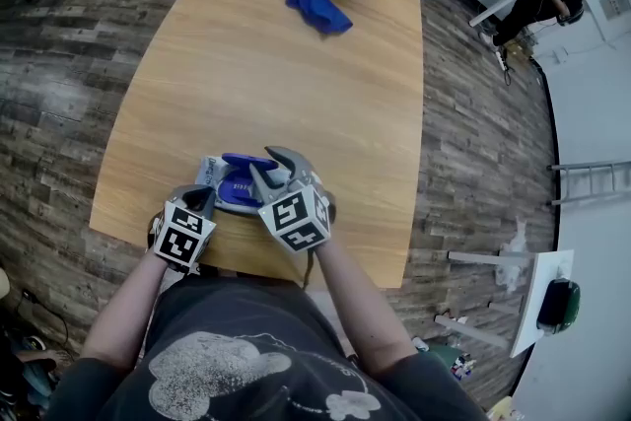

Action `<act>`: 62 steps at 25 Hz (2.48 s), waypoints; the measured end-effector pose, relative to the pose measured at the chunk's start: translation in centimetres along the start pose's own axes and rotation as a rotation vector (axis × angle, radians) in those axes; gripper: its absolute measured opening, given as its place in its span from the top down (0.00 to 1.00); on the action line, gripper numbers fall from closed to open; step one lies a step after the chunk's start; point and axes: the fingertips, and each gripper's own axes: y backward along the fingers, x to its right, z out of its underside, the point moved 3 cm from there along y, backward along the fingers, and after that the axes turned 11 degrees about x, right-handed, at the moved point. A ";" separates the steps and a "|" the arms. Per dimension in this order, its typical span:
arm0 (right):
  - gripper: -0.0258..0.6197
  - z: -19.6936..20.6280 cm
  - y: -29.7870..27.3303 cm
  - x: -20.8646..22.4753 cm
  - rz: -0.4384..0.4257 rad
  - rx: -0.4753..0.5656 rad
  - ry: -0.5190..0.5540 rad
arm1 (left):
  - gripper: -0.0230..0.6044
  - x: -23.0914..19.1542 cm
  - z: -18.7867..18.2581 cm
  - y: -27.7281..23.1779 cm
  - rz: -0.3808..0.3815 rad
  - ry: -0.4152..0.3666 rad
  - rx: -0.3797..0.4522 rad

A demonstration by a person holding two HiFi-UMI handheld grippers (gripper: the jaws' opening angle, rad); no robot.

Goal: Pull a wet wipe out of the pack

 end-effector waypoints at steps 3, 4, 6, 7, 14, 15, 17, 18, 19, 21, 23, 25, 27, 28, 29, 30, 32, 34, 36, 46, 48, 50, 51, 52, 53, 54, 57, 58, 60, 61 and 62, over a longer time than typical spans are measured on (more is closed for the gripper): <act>0.73 0.8 -0.6 0.6 0.003 -0.023 -0.007 | 0.93 0.0 0.1 0.1 0.002 0.002 0.000; 0.73 1.0 -0.8 0.8 0.002 -0.028 -0.014 | 0.93 0.0 0.1 0.1 0.003 0.003 -0.001; 0.73 1.5 -1.1 1.1 0.001 -0.036 -0.038 | 0.93 0.0 0.1 0.1 0.004 0.005 -0.002; 0.73 1.7 -1.3 1.2 0.001 -0.037 -0.054 | 0.93 0.0 0.2 0.1 0.005 0.006 -0.002; 0.65 2.9 -2.5 1.8 -0.006 -0.040 -0.148 | 0.93 0.2 0.4 0.3 0.001 0.012 -0.001; 0.64 3.2 -2.6 1.9 -0.006 -0.046 -0.154 | 0.93 0.2 0.4 0.3 0.000 0.012 -0.001; 0.64 3.6 -3.0 2.1 -0.008 -0.064 -0.160 | 0.93 0.2 0.4 0.2 -0.001 0.013 -0.003; 0.64 3.8 -3.1 2.1 -0.011 -0.070 -0.165 | 0.93 0.2 0.4 0.2 -0.002 0.014 -0.004; 0.64 3.9 -3.1 2.2 -0.012 -0.075 -0.174 | 0.93 0.2 0.4 0.2 -0.003 0.015 -0.005; 0.64 4.1 -3.1 2.2 -0.012 -0.076 -0.198 | 0.93 0.2 0.3 0.1 -0.005 0.017 -0.006; 0.64 4.1 -3.1 2.1 -0.009 -0.073 -0.214 | 0.93 0.2 0.4 0.1 -0.007 0.019 -0.005; 0.64 3.9 -2.9 2.2 -0.002 -0.064 -0.222 | 0.93 0.2 0.4 0.2 -0.006 0.024 -0.001; 0.64 3.4 -2.5 2.4 0.016 -0.032 -0.248 | 0.93 0.0 0.3 0.3 -0.001 0.034 0.006; 0.64 3.2 -2.1 2.5 0.032 -0.006 -0.269 | 0.93 0.0 0.2 0.4 0.003 0.036 0.010; 0.65 2.9 -1.5 2.8 0.051 0.022 -0.291 | 0.93 0.0 0.0 0.5 0.007 0.033 0.015; 0.65 2.8 -0.9 3.0 0.070 0.047 -0.310 | 0.93 0.0 -0.3 0.7 0.012 0.025 0.022; 0.68 2.8 0.5 3.3 0.104 0.084 -0.325 | 0.93 0.4 -1.1 1.0 0.027 0.008 0.042; 0.73 3.0 1.7 3.2 0.126 0.110 -0.330 | 0.91 1.2 -2.1 1.3 0.052 0.011 0.069; 0.74 3.1 2.8 3.1 0.138 0.137 -0.347 | 0.79 2.4 -3.4 1.6 0.082 0.028 0.104; 0.92 4.3 6.0 3.4 0.255 0.168 -0.444 | 0.55 6.6 -4.5 -1.7 0.096 -0.218 0.098; 0.92 4.2 6.3 3.1 0.250 0.162 -0.438 | 0.62 6.4 -4.9 -2.1 0.067 -0.207 0.126; 0.92 4.1 6.6 2.8 0.247 0.157 -0.434 | 0.73 6.1 -5.6 -1.9 0.040 -0.181 0.170; 0.92 4.2 6.7 2.6 0.247 0.155 -0.439 | 0.78 5.9 -5.9 -1.7 0.028 -0.170 0.191; 0.92 4.3 7.0 2.5 0.249 0.154 -0.449 | 0.83 5.9 -6.1 -1.4 0.019 -0.161 0.210; 0.92 4.5 7.2 2.4 0.251 0.154 -0.461 | 0.87 5.8 -6.3 -1.2 0.013 -0.152 0.225; 0.92 4.5 7.3 2.2 0.251 0.154 -0.466 | 0.89 5.8 -6.4 -0.9 0.008 -0.144 0.236; 0.92 4.1 7.1 1.6 0.233 0.153 -0.452 | 0.90 5.1 -6.4 -0.1 -0.016 -0.120 0.259; 0.92 3.9 6.9 1.4 0.224 0.150 -0.445 | 0.91 4.7 -6.4 0.2 -0.029 -0.111 0.264; 0.94 3.7 6.7 1.0 0.201 0.144 -0.429 | 0.91 3.8 -6.3 0.6 -0.062 -0.089 0.270; 0.94 3.6 6.6 0.7 0.187 0.141 -0.418 | 0.91 3.4 -6.2 0.8 -0.084 -0.075 0.271; 0.96 3.5 6.5 0.5 0.172 0.135 -0.404 | 0.91 2.8 -6.1 1.0 -0.107 -0.056 0.270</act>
